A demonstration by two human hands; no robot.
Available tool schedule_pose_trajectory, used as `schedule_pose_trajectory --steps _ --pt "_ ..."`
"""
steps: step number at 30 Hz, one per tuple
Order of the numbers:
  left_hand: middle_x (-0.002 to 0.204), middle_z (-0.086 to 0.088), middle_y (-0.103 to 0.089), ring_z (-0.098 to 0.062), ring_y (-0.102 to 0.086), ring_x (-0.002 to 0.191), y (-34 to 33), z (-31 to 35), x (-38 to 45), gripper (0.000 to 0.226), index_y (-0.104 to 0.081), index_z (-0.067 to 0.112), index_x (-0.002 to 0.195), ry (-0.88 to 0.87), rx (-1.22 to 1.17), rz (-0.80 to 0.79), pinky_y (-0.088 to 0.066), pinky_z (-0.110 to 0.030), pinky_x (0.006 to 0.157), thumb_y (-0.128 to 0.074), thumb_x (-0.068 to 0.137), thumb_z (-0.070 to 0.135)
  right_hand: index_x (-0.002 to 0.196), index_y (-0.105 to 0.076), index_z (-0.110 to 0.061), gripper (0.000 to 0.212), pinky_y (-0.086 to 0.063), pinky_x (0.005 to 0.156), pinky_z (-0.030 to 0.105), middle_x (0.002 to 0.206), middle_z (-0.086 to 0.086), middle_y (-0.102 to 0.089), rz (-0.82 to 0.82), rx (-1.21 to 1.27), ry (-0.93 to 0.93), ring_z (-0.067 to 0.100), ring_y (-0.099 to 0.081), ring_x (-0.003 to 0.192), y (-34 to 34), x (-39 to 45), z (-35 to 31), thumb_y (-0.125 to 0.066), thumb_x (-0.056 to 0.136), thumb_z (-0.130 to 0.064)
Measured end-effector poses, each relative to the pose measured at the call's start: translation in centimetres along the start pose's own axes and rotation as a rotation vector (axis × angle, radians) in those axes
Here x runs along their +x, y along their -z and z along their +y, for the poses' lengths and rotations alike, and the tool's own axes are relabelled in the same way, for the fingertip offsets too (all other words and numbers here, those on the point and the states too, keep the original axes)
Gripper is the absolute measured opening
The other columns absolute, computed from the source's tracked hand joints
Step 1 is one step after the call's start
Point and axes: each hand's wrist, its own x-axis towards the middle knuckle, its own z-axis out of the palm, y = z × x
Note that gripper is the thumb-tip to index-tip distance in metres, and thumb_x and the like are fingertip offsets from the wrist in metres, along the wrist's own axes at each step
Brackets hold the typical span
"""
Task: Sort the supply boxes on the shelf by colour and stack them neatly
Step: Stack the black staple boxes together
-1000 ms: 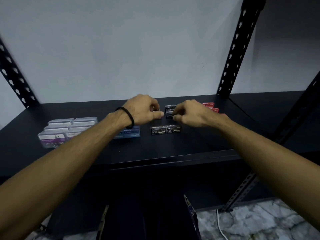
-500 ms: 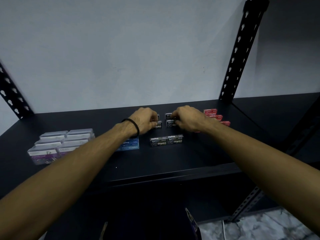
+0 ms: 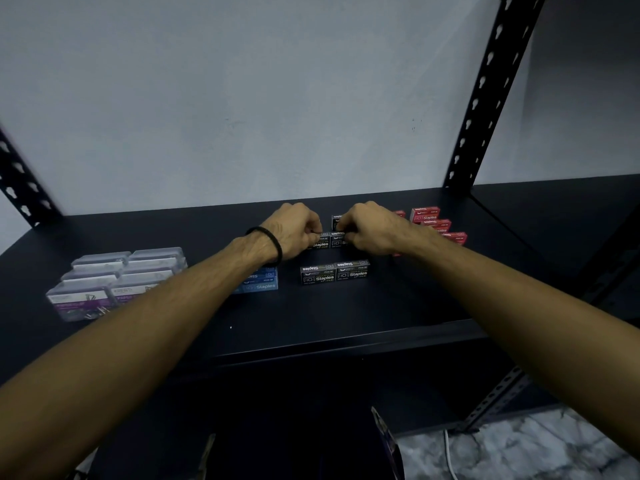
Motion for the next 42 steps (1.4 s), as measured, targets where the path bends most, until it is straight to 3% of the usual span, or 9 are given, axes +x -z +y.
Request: schedule_pose_trajectory --steps 4,8,11,15,23,32,36,39,42 --pt "0.087 0.007 -0.067 -0.01 -0.061 0.083 0.0 0.2 0.0 0.008 -0.07 0.02 0.091 0.018 -0.02 -0.007 -0.046 -0.024 0.074 -0.063 0.09 0.023 0.092 -0.072 -0.019 0.02 -0.045 0.069 0.027 0.078 -0.005 -0.066 -0.013 0.02 -0.016 0.016 -0.062 0.077 0.0 0.0 0.0 -0.053 0.091 -0.014" --pt "0.088 0.011 -0.066 -0.007 -0.06 0.084 0.1 0.1 -0.1 0.015 -0.073 0.018 0.094 0.039 -0.077 -0.01 -0.041 -0.018 0.071 -0.059 0.093 0.022 0.092 -0.073 -0.017 0.025 -0.051 0.075 0.031 0.086 0.0 -0.07 -0.025 0.044 -0.025 0.018 -0.064 0.082 0.1 0.0 -0.2 -0.048 0.092 -0.013" --pt "0.088 0.017 -0.06 -0.005 -0.058 0.088 0.3 0.1 -0.3 0.016 -0.074 0.016 0.096 0.043 -0.098 -0.035 -0.04 -0.019 0.074 -0.06 0.093 0.022 0.093 -0.073 -0.017 0.026 -0.045 0.072 0.027 0.083 -0.004 -0.068 -0.032 0.055 -0.017 0.017 -0.062 0.081 0.2 -0.1 -0.2 -0.047 0.092 -0.012" --pt "0.098 0.011 -0.068 -0.004 -0.059 0.087 0.6 0.3 -0.7 0.014 -0.074 0.018 0.094 0.049 -0.127 -0.08 -0.042 -0.019 0.074 -0.062 0.092 0.023 0.095 -0.075 -0.017 0.028 -0.042 0.07 0.024 0.081 -0.007 -0.067 -0.032 0.089 -0.01 0.013 -0.062 0.08 0.3 -0.6 -0.4 -0.048 0.091 -0.011" --pt "0.083 0.015 -0.069 0.006 -0.059 0.07 0.9 0.8 -1.9 0.011 -0.075 0.024 0.09 0.056 -0.161 -0.119 -0.042 -0.012 0.061 -0.064 0.089 0.025 0.094 -0.075 -0.02 0.028 -0.038 0.057 0.015 0.072 -0.021 -0.059 -0.059 0.111 0.011 -0.003 -0.056 0.07 0.4 -1.7 -1.0 -0.049 0.089 -0.01" --pt "0.084 0.016 -0.07 0.001 -0.062 0.082 1.1 1.2 -2.8 0.011 -0.076 0.024 0.092 0.049 -0.156 -0.162 -0.043 -0.014 0.066 -0.066 0.088 0.026 0.089 -0.074 -0.019 0.027 -0.036 0.057 0.013 0.069 -0.022 -0.057 -0.087 0.097 0.031 -0.005 -0.053 0.067 0.5 -3.0 -1.6 -0.048 0.089 -0.009" --pt "0.082 0.016 -0.071 -0.006 -0.067 0.075 1.3 1.7 -3.2 0.01 -0.076 0.023 0.091 0.047 -0.152 -0.178 -0.053 -0.023 0.073 -0.067 0.087 0.025 0.085 -0.071 -0.023 0.027 -0.036 0.057 0.013 0.069 -0.022 -0.059 -0.099 0.095 0.041 -0.005 -0.054 0.067 0.6 -3.4 -1.7 -0.049 0.089 -0.009" --pt "0.078 0.013 -0.071 -0.007 -0.065 0.054 1.4 1.9 -3.6 0.009 -0.076 0.022 0.088 0.045 -0.161 -0.192 -0.054 -0.026 0.066 -0.066 0.088 0.024 0.091 -0.074 -0.021 0.027 -0.035 0.055 0.011 0.071 -0.023 -0.059 -0.101 0.101 0.038 -0.006 -0.055 0.067 0.5 -3.6 -1.9 -0.049 0.09 -0.009" --pt "0.078 0.013 -0.07 -0.009 -0.064 0.05 1.5 2.2 -3.9 0.009 -0.075 0.023 0.087 0.045 -0.16 -0.195 -0.054 -0.025 0.065 -0.066 0.089 0.024 0.09 -0.073 -0.021 0.027 -0.036 0.056 0.011 0.072 -0.023 -0.059 -0.108 0.116 0.037 -0.006 -0.055 0.068 0.5 -3.7 -1.9 -0.049 0.091 -0.009"
